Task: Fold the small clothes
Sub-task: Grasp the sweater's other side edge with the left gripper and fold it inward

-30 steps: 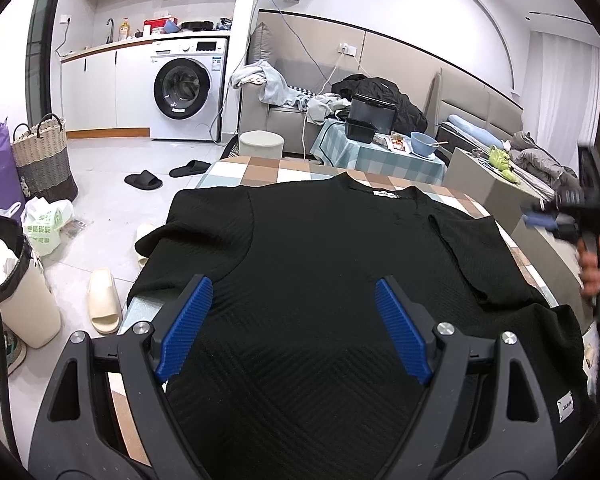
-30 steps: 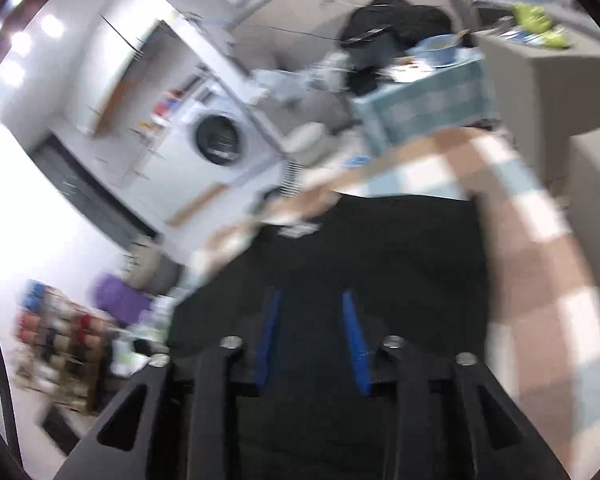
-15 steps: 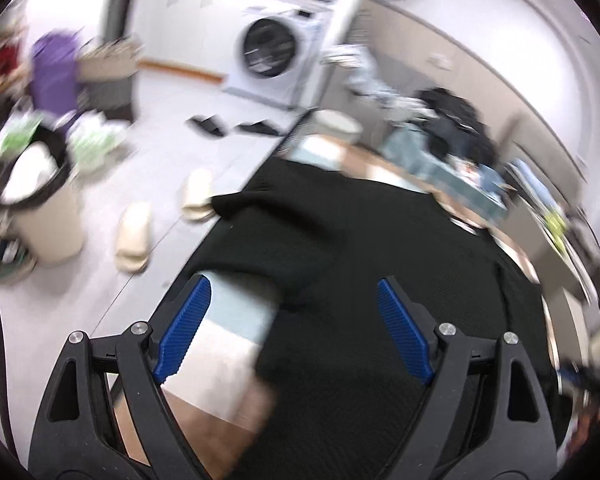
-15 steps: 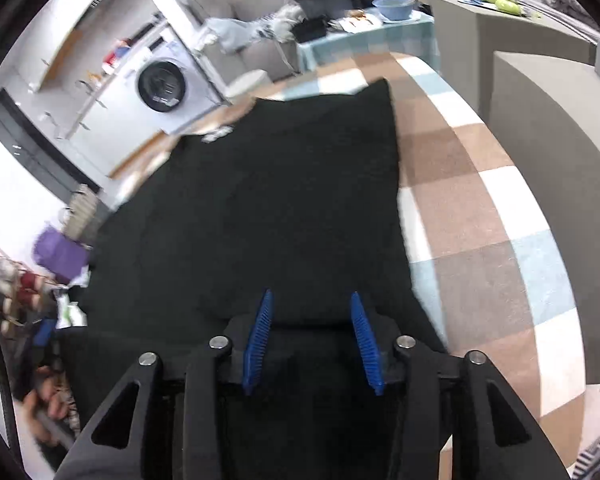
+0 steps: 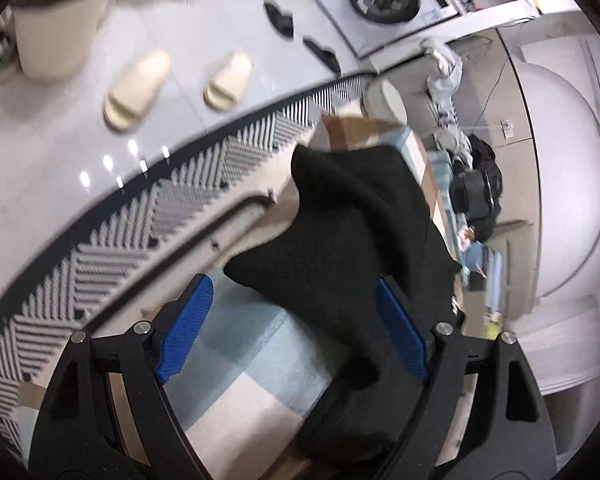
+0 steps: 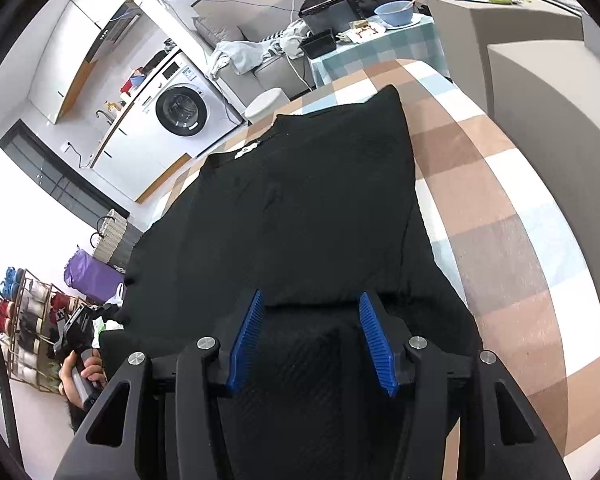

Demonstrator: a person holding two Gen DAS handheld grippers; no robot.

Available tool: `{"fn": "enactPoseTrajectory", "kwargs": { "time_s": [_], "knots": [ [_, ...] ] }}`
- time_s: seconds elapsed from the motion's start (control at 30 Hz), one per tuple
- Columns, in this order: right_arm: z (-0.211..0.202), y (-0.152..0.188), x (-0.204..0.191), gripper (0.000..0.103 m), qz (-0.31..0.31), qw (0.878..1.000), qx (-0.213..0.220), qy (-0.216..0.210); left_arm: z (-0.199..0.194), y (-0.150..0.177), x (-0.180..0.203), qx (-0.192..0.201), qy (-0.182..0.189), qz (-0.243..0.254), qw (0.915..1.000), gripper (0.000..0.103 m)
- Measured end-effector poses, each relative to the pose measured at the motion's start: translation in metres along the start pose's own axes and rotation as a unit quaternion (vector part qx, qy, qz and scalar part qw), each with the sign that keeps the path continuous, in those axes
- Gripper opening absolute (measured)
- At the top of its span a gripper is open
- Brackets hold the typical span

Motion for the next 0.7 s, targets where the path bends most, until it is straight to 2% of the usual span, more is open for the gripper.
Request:
{"fn": "enactPoseTrajectory", "kwargs": {
  "time_s": [0.1, 0.2, 0.27, 0.33, 0.4, 0.57, 0.67, 0.7],
  "knots": [
    [-0.002, 0.002, -0.001, 0.051, 0.006, 1.000, 0.000, 0.001, 0.018, -0.002, -0.005, -0.024, 0.040, -0.047, 0.9978, 0.081],
    [-0.005, 0.004, -0.002, 0.051, 0.006, 1.000, 0.000, 0.003, 0.027, -0.009, -0.004, -0.001, 0.052, -0.065, 0.9965, 0.072],
    [-0.007, 0.005, -0.002, 0.051, 0.009, 1.000, 0.003, 0.001, 0.024, -0.013, -0.001, 0.022, 0.048, -0.057, 0.9970, 0.057],
    [-0.007, 0.006, -0.002, 0.052, 0.009, 1.000, 0.003, -0.001, 0.020, -0.015, 0.004, 0.053, 0.036, -0.034, 0.9974, 0.024],
    [-0.006, 0.008, 0.000, 0.052, 0.010, 1.000, 0.003, 0.000, 0.015, -0.019, 0.006, 0.068, 0.019, -0.013, 0.9974, 0.008],
    [-0.005, 0.010, 0.000, 0.052, 0.011, 1.000, 0.000, -0.001, -0.008, -0.020, 0.010, 0.110, 0.002, 0.005, 0.9939, 0.005],
    [-0.007, 0.010, 0.001, 0.052, 0.013, 1.000, 0.002, -0.004, -0.040, -0.020, 0.022, 0.161, 0.001, 0.036, 0.9862, 0.004],
    [-0.007, 0.010, 0.000, 0.052, 0.011, 1.000, 0.002, -0.004, -0.050, -0.019, 0.032, 0.184, 0.000, 0.058, 0.9812, 0.004]
  ]
}}
Point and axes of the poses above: each gripper's, at about its wrist camera, not at the fingertips, and z roughly the way its jaws point, x to its right, y to its underside, the point moved 8 cm from there along z, roughly the way its jaws point, and after that the axes turned 3 degrees about x, right-handed, at the moved point
